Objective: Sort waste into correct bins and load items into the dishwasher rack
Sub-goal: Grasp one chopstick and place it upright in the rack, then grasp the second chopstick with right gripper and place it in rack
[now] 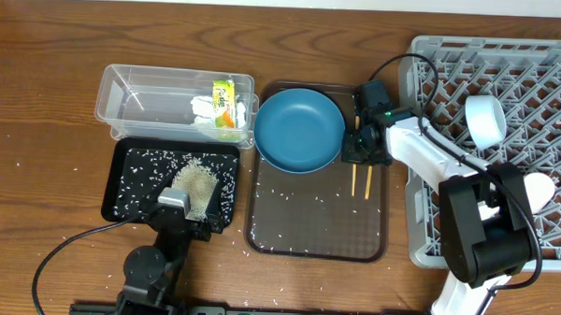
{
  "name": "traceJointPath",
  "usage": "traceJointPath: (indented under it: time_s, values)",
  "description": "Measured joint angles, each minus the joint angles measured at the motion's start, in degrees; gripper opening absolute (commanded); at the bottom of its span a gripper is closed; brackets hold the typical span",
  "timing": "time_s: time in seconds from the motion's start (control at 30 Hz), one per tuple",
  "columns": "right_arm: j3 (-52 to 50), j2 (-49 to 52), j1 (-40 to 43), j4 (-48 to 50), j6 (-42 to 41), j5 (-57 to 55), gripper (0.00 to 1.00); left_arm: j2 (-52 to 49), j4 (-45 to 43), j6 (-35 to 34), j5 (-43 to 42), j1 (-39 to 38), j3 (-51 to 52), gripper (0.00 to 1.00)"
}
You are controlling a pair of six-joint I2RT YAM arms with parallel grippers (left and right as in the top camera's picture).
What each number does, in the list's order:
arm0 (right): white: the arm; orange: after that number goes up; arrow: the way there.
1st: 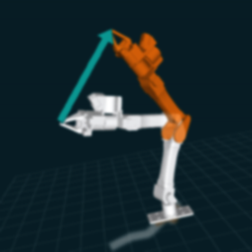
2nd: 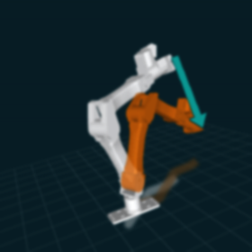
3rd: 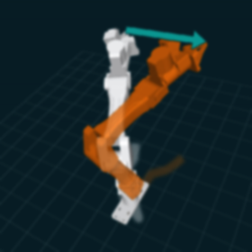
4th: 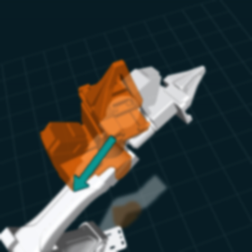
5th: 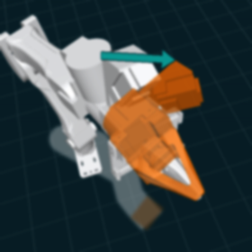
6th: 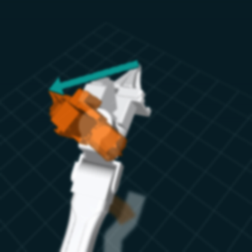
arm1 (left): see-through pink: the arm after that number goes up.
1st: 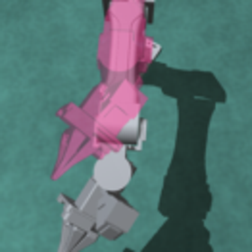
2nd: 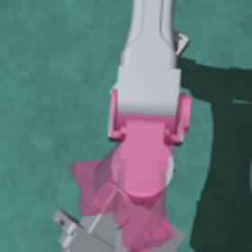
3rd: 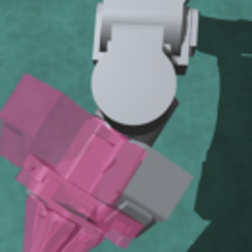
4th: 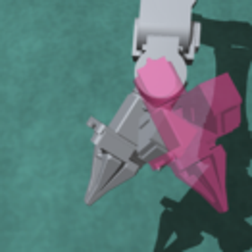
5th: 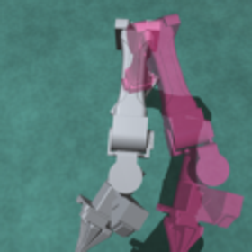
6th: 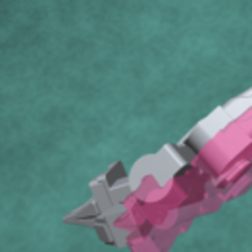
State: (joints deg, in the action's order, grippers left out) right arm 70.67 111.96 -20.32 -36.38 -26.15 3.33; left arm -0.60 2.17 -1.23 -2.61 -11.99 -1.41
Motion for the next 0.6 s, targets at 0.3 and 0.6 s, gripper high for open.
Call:
traceJointPath:
  time_s: [0.3,0.6]
  values:
    - [-0.31,-9.77,4.46,-2.19,1.75,0.31,0.01,0.00,-0.02,0.00,-0.02,0.00,0.00,0.93]
    - [-0.11,-29.35,12.50,-6.97,14.05,-7.28,0.01,0.00,0.00,0.00,0.00,0.00,0.00,0.93]
